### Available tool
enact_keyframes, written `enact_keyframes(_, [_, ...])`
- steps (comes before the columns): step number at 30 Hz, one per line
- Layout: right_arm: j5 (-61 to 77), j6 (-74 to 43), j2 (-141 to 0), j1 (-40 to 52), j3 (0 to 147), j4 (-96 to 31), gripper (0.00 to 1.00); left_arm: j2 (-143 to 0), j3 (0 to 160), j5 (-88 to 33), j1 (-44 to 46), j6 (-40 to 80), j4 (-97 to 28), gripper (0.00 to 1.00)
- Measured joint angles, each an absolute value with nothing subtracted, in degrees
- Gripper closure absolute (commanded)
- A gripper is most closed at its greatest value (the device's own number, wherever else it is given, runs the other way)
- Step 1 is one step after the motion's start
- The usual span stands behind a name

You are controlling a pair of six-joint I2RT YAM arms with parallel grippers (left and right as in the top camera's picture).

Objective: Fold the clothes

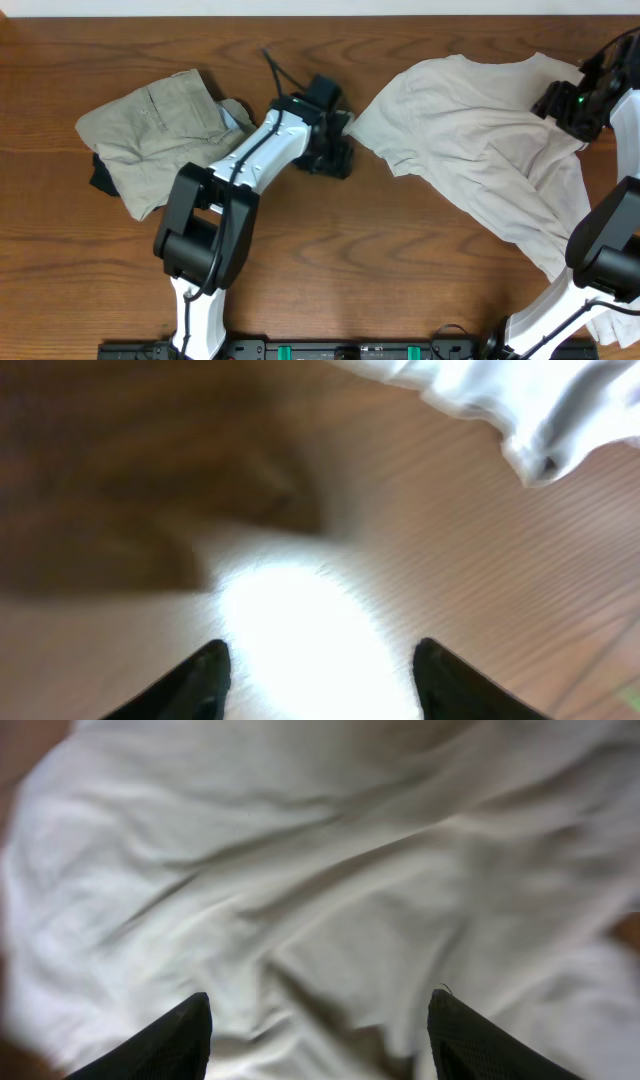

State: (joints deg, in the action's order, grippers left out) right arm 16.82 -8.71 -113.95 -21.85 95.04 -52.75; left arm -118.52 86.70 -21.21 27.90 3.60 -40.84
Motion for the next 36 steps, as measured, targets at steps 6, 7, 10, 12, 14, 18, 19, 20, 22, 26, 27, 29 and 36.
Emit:
enact_keyframes(6, [24.27,-8.43,-113.95,-21.85,95.04,-57.21,0.32,-119.13,86.78,-22.59,29.26,4.71,-30.22,0.30])
enact_keyframes(7, [24.97,-8.27,-113.95,-21.85,95.04,-57.84,0.32,-119.33,86.76,-22.57,29.26,4.78,-28.05,0.31])
enact_keyframes(10, [26.96,-7.40,-113.95,-21.82,95.04,-60.47,0.33,-120.33,86.85,-21.91,29.26,6.24,-21.98,0.31])
enact_keyframes(12, [28.03,-6.70,-113.95,-21.78,95.04,-62.15,0.33,-121.25,86.87,-20.99,29.15,7.68,-19.35,0.31])
enact_keyframes(14, [28.77,-5.96,-113.95,-21.67,95.04,-63.37,0.33,-122.34,86.87,-20.58,29.02,8.91,-17.89,0.32])
enact_keyframes(18, [30.02,-4.67,-113.95,-21.41,95.04,-65.28,0.33,-125.91,86.87,-19.97,28.21,11.90,-15.77,0.37])
enact_keyframes(19, [30.13,-4.45,-113.95,-21.30,95.04,-65.56,0.33,-126.17,87.18,-20.21,27.90,12.51,-14.94,0.38])
enact_keyframes(20, [30.24,-4.21,-113.95,-21.12,95.04,-65.73,0.33,-126.41,87.37,-19.99,27.68,13.41,-14.72,0.39])
enact_keyframes(22, [30.44,-3.77,-113.95,-20.49,95.04,-66.24,0.33,-126.87,87.53,-20.14,27.24,14.37,-13.98,0.42])
enact_keyframes(26, [30.68,-3.14,-113.95,-18.81,95.04,-66.67,0.32,-127.63,88.12,-20.01,27.00,16.19,-12.97,0.47])
enact_keyframes(27, [30.68,-3.03,-113.95,-18.37,95.04,-66.72,0.32,-127.90,88.31,-19.92,27.07,16.58,-12.71,0.50])
enact_keyframes(29, [30.72,-2.83,-113.95,-17.74,95.04,-66.81,0.32,-128.29,88.68,-19.73,27.14,16.99,-12.32,0.54])
enact_keyframes(36, [30.92,-2.50,-113.95,-17.21,95.04,-66.87,0.32,-128.90,89.25,-18.70,28.05,17.72,-13.54,0.90])
